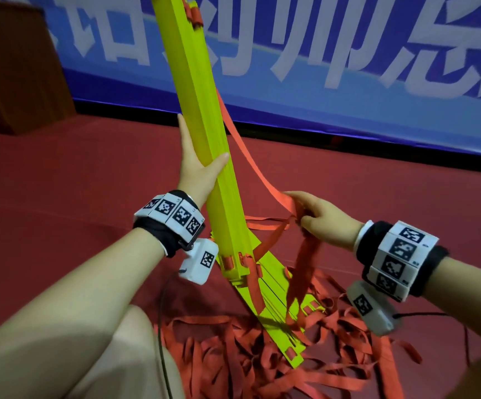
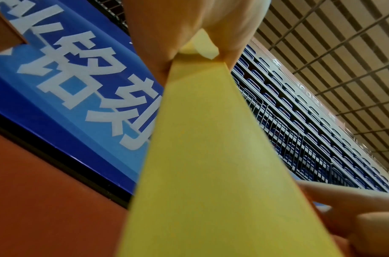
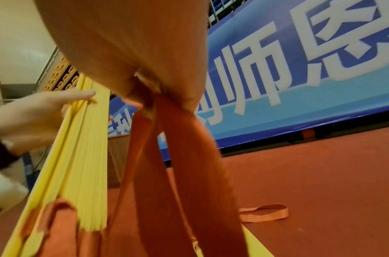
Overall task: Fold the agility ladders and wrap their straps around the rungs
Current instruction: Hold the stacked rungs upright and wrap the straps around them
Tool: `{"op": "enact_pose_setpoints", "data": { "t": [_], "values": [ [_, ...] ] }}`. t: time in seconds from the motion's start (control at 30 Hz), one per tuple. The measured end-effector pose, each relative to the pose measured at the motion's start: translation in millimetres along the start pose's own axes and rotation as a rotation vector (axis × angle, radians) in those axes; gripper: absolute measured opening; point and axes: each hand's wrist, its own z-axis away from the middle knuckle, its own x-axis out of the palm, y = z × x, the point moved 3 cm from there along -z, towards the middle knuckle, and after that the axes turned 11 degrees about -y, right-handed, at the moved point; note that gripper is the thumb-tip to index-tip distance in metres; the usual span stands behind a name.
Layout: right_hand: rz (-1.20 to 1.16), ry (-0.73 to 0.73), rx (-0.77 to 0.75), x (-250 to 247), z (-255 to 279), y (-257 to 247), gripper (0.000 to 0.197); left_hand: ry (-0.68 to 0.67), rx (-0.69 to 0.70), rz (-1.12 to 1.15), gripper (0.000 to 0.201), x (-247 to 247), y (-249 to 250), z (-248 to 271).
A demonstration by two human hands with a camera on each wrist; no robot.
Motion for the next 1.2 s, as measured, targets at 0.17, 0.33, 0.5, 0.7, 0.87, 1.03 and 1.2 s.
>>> {"op": "enact_pose_setpoints", "data": {
  "t": [0.17, 0.33, 0.5, 0.7, 0.87, 1.03, 1.2],
  "values": [
    [0.124, 0.108, -0.154, 10, 6, -12, 0.057, 0.001, 0.027, -0.039, 0.099, 5, 3, -1],
    [0.237, 0.119, -0.311, 23, 2, -31, 0.05, 0.042, 0.009, -0.041, 0.067, 19, 12, 6],
    [0.252, 0.15, -0.4, 29, -10, -38, 0.054, 0.027, -0.048, 0.103, 0.059, 28, 15, 8],
    [-0.086, 0.303, -0.326, 30, -18, -34, 0.047, -0.051, -0.074, 0.073, 0.085, 30, 9, 11],
    [0.148, 0.296, -0.215, 33, -16, -47, 0.06, 0.059, -0.031, 0.344, 0.082, 39, 14, 8],
    [0.42, 0.214, -0.126, 29, -16, -43, 0.102, 0.01, -0.054, 0.492, 0.065, 48, 24, 9],
    [0.073, 0.236, -0.196, 16, -21, -30, 0.07, -0.108, -0.178, 0.578, 0.038, 35, 35, 7]
  ]
}}
